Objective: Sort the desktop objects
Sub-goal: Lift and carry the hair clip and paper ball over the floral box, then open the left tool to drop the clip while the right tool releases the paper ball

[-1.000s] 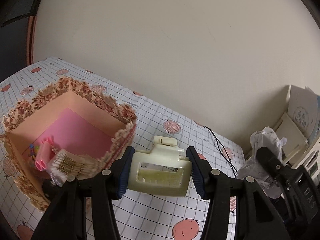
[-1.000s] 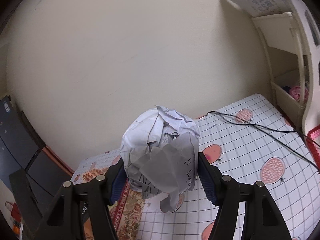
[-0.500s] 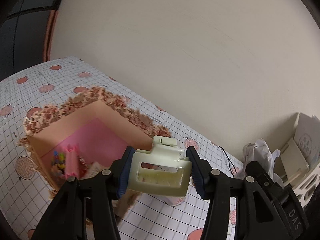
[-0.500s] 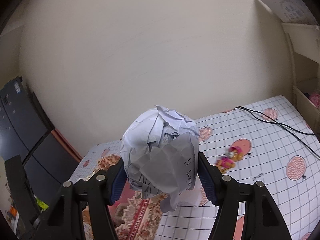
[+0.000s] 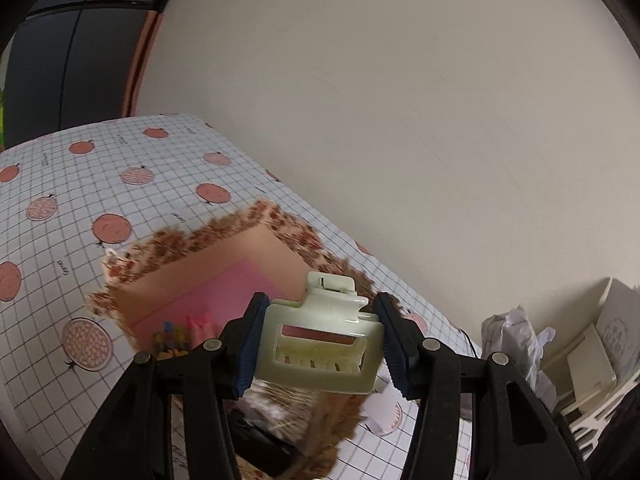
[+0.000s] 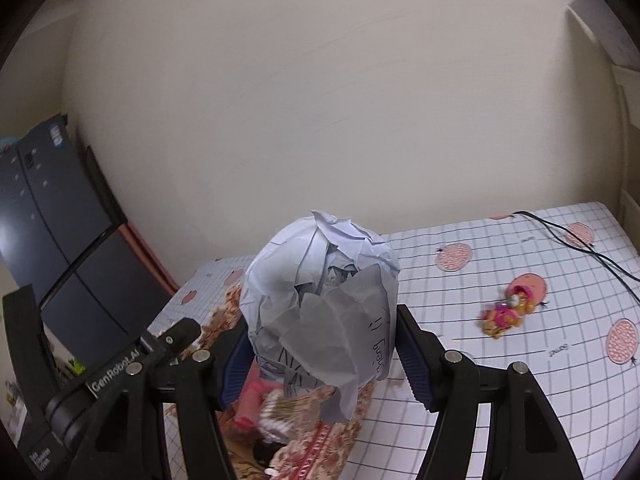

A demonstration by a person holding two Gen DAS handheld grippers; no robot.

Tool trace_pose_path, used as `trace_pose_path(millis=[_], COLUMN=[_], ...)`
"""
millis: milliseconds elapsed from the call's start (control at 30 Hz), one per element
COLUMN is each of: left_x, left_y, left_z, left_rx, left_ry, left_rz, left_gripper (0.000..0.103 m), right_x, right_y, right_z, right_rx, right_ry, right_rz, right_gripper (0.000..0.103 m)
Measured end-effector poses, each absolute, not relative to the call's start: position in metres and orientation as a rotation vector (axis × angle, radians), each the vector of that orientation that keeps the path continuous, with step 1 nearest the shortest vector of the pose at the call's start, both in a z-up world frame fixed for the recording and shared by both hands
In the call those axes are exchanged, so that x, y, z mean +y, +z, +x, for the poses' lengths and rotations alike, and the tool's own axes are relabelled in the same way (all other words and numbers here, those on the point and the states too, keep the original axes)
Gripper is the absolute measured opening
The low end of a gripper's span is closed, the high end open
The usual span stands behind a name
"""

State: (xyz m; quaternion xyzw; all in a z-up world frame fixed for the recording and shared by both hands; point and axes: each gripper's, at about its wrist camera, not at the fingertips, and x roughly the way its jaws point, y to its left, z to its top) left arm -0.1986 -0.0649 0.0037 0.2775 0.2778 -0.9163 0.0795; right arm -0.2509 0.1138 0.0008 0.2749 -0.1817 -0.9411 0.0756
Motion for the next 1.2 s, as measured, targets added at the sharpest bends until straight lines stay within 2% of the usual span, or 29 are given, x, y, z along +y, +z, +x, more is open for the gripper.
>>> trace_pose_path(millis=[500, 1200], left_x=[-0.114, -0.127], left_y=[-0.002, -0.041], left_z=[-0.185, -0.203], left_rx=[0.898, 0.917], left_ry=[-2.645, -2.561], left_rz=[0.760, 0.901], left_gripper=[0.055, 0.055], right_x=[0.066, 0.062], right_y=[-0.006, -0.045], right_z=[-0.250, -0.267], right_rx=[-0.418, -0.344], right_ry=[-2.736, -2.651], right_rz=[0.853, 1.038], right_gripper=[0.068, 0.068])
